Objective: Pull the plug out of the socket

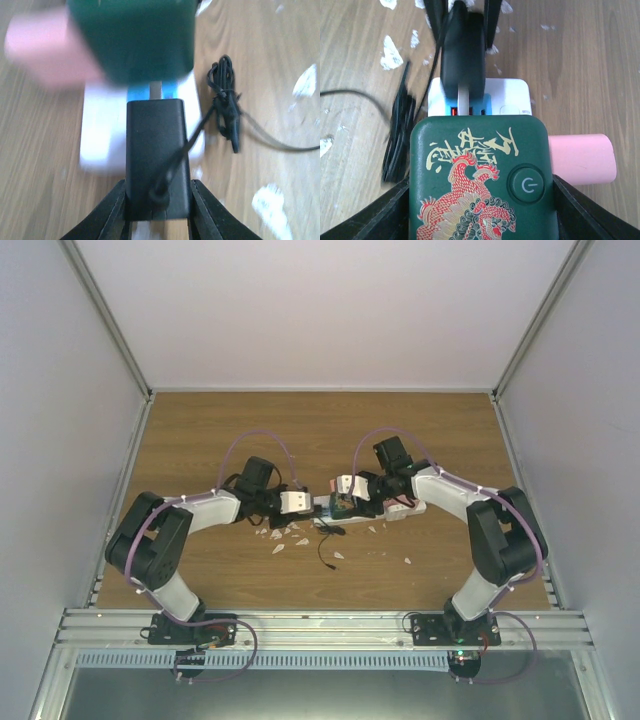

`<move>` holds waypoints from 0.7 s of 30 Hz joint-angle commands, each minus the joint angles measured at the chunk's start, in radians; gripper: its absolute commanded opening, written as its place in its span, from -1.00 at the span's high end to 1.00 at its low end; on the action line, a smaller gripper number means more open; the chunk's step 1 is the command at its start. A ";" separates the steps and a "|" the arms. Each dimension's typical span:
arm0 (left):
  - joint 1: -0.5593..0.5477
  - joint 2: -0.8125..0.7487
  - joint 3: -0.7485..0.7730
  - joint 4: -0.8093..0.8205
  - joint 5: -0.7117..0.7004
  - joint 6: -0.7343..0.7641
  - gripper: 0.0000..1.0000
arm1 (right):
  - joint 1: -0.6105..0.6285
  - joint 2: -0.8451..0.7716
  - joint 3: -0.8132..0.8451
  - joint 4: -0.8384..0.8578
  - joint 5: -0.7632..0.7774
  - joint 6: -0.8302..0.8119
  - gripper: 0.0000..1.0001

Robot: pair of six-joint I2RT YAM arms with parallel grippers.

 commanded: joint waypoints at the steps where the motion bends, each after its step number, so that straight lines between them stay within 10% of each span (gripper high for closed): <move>1: 0.092 -0.018 -0.015 -0.210 -0.118 0.085 0.90 | -0.102 0.037 -0.058 -0.169 0.302 -0.009 0.99; 13: 0.191 -0.075 0.015 -0.280 -0.044 0.111 0.91 | -0.103 0.038 -0.026 -0.194 0.262 -0.001 0.97; 21: 0.330 -0.059 0.115 -0.296 -0.037 0.059 0.90 | -0.082 0.021 0.003 -0.204 0.222 0.012 0.61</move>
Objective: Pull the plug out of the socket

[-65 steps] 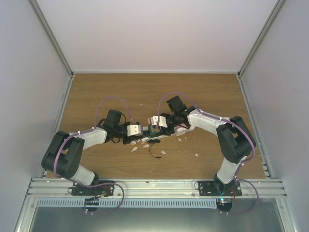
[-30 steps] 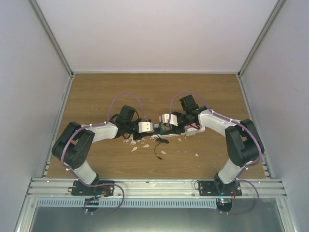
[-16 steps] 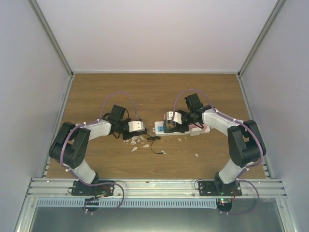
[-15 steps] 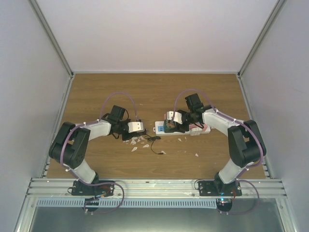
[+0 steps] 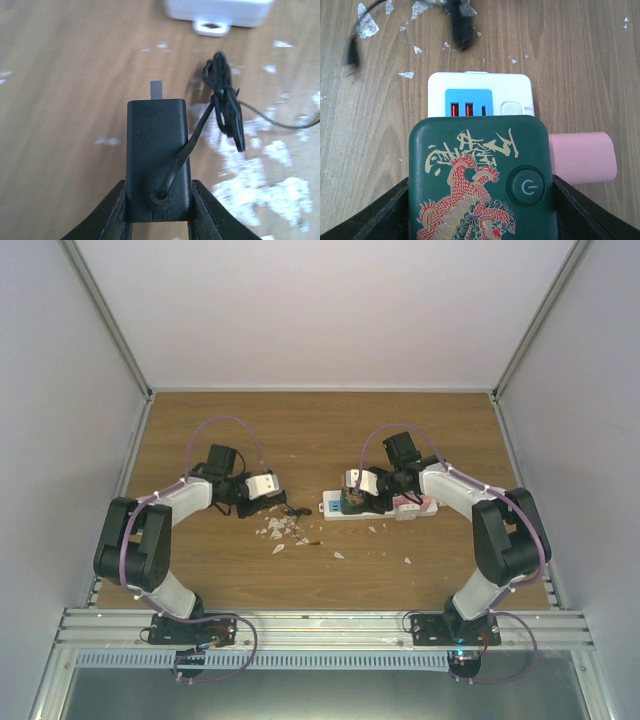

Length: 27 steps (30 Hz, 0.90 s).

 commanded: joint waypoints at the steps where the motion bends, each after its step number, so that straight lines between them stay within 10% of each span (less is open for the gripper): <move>1: 0.094 0.005 0.089 0.018 0.014 -0.043 0.90 | -0.016 0.037 -0.014 -0.135 0.169 0.004 0.56; 13: 0.278 0.228 0.316 0.186 -0.269 -0.122 0.90 | -0.009 0.042 0.027 -0.125 0.136 0.025 -0.23; 27: 0.330 0.421 0.414 0.478 -0.668 0.025 0.89 | -0.008 0.028 0.077 -0.147 0.081 0.055 -0.54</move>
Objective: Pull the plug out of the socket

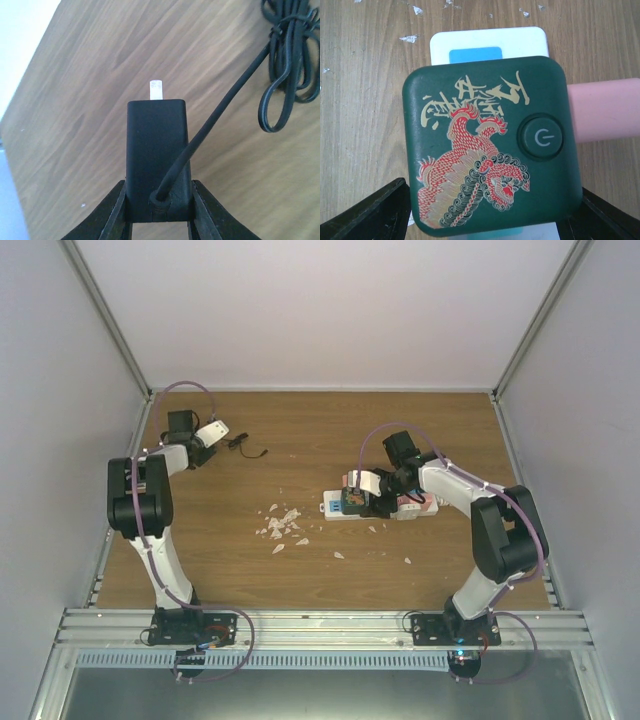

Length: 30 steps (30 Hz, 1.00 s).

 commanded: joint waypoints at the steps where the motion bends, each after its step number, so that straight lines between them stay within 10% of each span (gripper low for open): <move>1: 0.006 0.045 0.017 0.204 -0.191 0.103 0.88 | -0.006 0.011 0.033 -0.029 0.002 0.017 -0.55; 13: 0.014 0.122 -0.031 0.414 -0.357 0.316 0.55 | -0.004 0.020 0.044 -0.030 0.023 0.009 -0.54; 30: 0.071 -0.104 -0.033 -0.111 0.033 0.172 -0.81 | 0.033 0.043 0.037 -0.024 0.045 -0.003 -0.28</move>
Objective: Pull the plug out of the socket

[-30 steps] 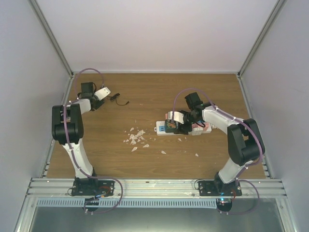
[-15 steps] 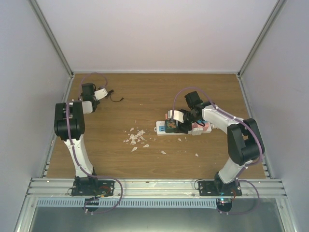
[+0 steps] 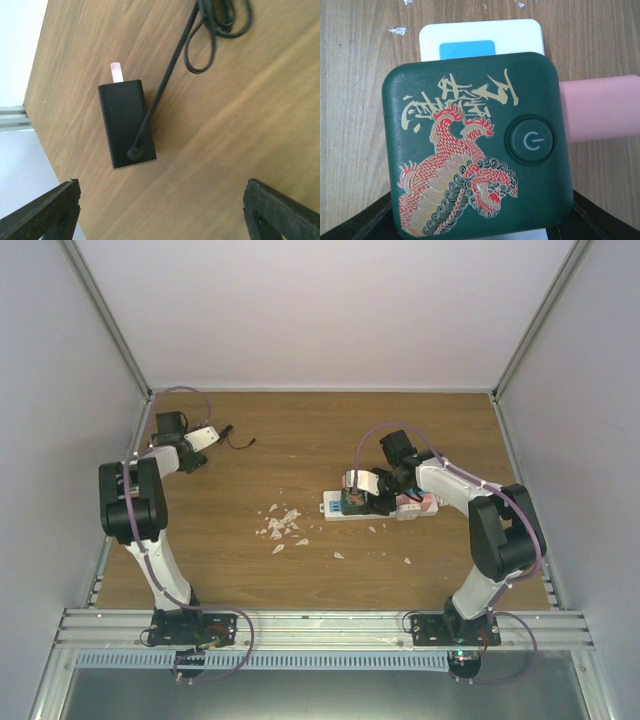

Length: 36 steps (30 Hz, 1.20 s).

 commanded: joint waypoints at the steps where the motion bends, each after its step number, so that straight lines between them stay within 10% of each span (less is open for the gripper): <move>1: 0.019 -0.138 -0.030 -0.186 0.211 -0.035 -0.90 | 0.022 0.028 0.012 -0.010 0.000 -0.011 -0.26; 27: -0.110 -0.350 -0.073 -0.831 0.928 0.297 -0.81 | 0.229 0.048 0.031 -0.042 -0.082 -0.092 -0.04; 36: -0.290 -0.327 -0.173 -0.778 0.868 0.282 -0.59 | 0.243 -0.047 0.029 -0.027 -0.084 -0.018 -0.60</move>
